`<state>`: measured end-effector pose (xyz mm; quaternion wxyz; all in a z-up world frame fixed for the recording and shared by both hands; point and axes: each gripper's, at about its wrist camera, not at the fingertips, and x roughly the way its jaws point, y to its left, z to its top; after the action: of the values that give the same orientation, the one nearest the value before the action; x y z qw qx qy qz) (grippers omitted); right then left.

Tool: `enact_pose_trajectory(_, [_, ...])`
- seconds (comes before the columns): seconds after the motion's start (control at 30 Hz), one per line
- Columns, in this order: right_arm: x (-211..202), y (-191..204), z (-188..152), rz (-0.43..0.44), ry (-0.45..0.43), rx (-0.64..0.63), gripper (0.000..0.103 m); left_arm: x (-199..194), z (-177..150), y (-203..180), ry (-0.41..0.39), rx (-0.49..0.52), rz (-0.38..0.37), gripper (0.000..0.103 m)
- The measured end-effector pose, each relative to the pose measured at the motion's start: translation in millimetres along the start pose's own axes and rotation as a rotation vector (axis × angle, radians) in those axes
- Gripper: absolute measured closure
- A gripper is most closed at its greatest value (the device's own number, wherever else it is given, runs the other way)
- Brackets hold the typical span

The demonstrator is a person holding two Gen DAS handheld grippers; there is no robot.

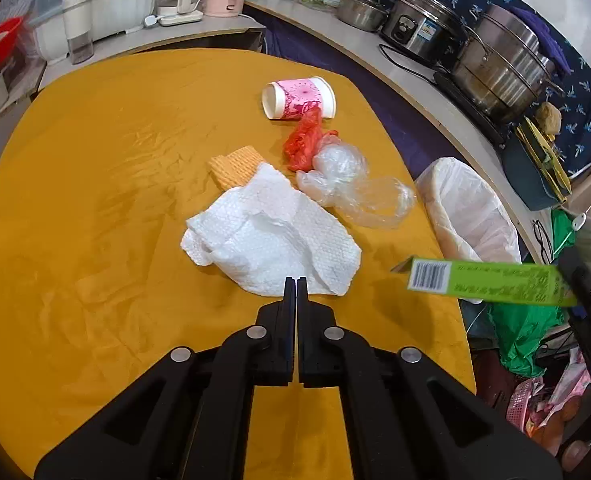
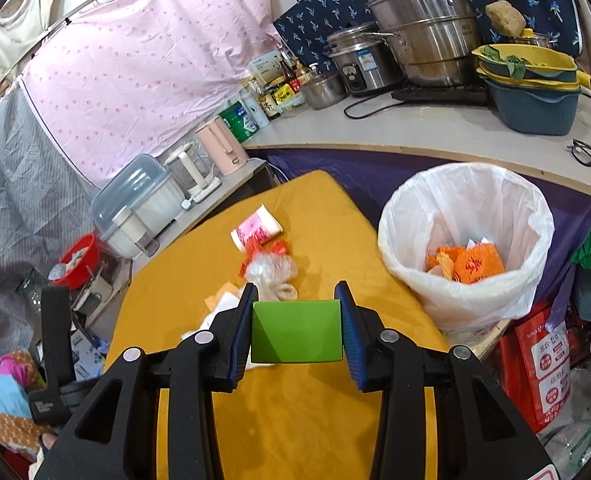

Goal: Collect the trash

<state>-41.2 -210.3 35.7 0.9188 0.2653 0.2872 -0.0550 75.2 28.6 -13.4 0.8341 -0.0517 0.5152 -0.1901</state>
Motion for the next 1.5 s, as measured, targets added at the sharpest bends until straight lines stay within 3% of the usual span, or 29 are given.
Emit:
enact_pose_trajectory(0.07, [2, 4, 7, -0.010, -0.017, -0.004, 0.065, 8, 1, 9, 0.018, -0.025, 0.007, 0.097])
enact_pose_trajectory(0.13, [4, 6, 16, -0.009, -0.035, -0.003, 0.065, 17, 0, 16, 0.036, -0.044, 0.005, 0.064])
enact_pose_trajectory(0.2, [7, 7, 23, -0.005, -0.048, 0.005, 0.065, 23, -2, 25, 0.023, -0.078, 0.030, 0.048])
enact_pose_trajectory(0.43, [25, 8, 47, -0.002, -0.081, 0.014, 0.065, 61, 8, 47, 0.032, -0.135, 0.054, 0.041])
enact_pose_trajectory(0.5, [31, 8, 50, 0.001, -0.080, 0.017, 0.065, 74, 10, 52, 0.048, -0.154, 0.058, 0.041])
enact_pose_trajectory(0.57, [38, 7, 54, 0.003, -0.074, 0.019, 0.065, 80, 13, 53, 0.047, -0.164, 0.046, 0.049])
enact_pose_trajectory(0.63, [44, 6, 57, 0.000, -0.071, 0.017, 0.065, 81, 15, 49, 0.059, -0.145, 0.015, 0.080])
enact_pose_trajectory(0.7, [47, 6, 59, 0.000, -0.071, 0.018, 0.065, 79, 15, 44, 0.066, -0.125, 0.006, 0.097])
enact_pose_trajectory(1.1, [24, -4, 75, -0.006, -0.142, 0.035, 0.065, 6, 28, -4, -0.054, -0.009, -0.069, 0.099])
enact_pose_trajectory(1.27, [4, -19, 85, -0.033, -0.187, 0.044, 0.065, -20, 43, -41, -0.105, 0.049, -0.125, 0.099])
enact_pose_trajectory(1.5, [-17, -62, 97, -0.121, -0.232, 0.076, 0.065, -25, 63, -114, -0.150, 0.157, -0.215, 0.099])
